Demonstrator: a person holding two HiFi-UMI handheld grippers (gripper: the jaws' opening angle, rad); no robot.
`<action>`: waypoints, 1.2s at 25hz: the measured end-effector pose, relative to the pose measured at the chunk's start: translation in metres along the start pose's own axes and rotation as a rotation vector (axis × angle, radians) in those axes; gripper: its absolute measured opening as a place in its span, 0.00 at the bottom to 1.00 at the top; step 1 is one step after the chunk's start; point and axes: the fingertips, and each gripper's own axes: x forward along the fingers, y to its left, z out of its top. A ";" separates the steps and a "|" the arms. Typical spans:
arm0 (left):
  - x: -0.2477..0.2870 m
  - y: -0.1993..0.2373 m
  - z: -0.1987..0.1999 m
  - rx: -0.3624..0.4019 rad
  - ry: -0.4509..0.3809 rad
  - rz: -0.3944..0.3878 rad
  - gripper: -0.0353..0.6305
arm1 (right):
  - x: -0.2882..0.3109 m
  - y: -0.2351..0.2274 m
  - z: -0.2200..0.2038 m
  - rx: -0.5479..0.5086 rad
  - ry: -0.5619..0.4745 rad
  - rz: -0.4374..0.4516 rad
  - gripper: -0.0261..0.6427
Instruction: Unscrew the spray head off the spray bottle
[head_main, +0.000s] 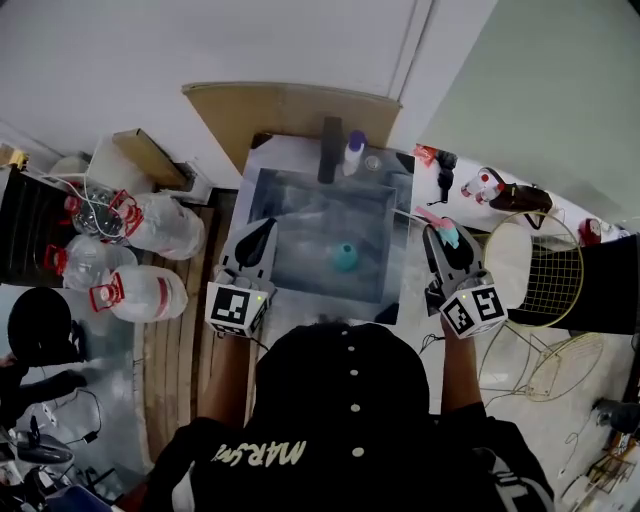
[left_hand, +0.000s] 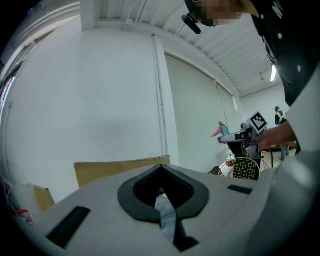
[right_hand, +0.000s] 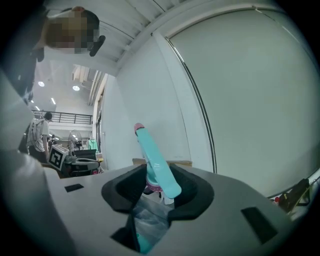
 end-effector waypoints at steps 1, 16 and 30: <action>-0.001 0.001 -0.002 -0.006 0.002 0.002 0.09 | 0.000 0.001 0.002 0.000 -0.006 -0.001 0.27; -0.003 -0.005 0.007 0.038 -0.008 0.002 0.09 | -0.002 0.007 0.023 -0.023 -0.051 -0.021 0.27; 0.001 -0.006 0.010 0.039 -0.014 0.013 0.09 | 0.005 0.005 0.020 -0.035 -0.041 -0.009 0.27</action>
